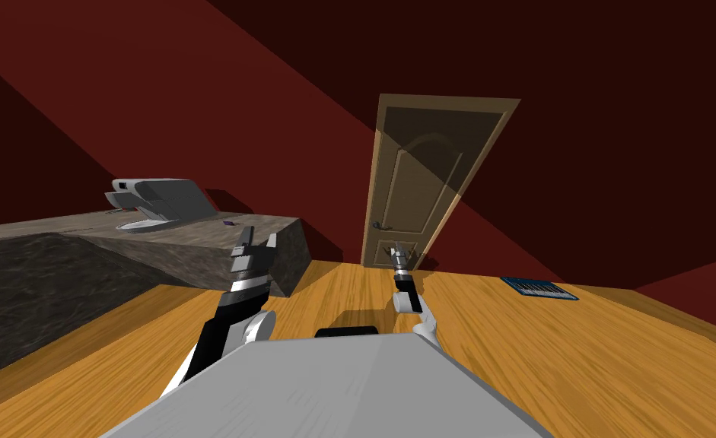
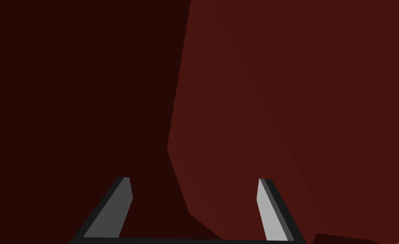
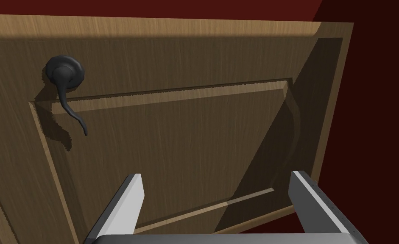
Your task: Pull the door open
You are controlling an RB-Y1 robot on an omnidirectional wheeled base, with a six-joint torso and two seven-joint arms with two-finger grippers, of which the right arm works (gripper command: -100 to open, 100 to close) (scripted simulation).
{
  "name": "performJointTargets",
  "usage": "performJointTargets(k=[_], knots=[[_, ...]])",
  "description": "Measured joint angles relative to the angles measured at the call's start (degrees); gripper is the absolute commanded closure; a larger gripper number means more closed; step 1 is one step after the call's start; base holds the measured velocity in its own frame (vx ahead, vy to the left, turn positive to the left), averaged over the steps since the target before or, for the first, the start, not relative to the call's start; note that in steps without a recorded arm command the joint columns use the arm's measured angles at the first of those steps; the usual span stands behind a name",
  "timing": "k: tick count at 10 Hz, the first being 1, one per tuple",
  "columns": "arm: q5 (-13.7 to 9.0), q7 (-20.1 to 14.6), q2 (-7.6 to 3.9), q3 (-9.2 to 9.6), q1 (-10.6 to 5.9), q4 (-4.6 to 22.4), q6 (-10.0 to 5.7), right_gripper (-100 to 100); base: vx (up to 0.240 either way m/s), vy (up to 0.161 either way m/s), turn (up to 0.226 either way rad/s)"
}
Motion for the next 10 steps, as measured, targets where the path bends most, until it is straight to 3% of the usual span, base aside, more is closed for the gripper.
performJointTargets(k=[5,8,10], knots=[[-0.12,-0.11,-0.69,-0.41,-3.24,7.53,-1.14,-100,0.07,-0.008,0.005],[-0.2,-0.07,-1.16,-0.78,-6.37,13.48,-2.17,-100,0.084,0.0,0.006],[-0.19,0.0,-1.23,-0.84,-7.07,15.79,-2.3,-100,0.054,-0.001,0.003]])
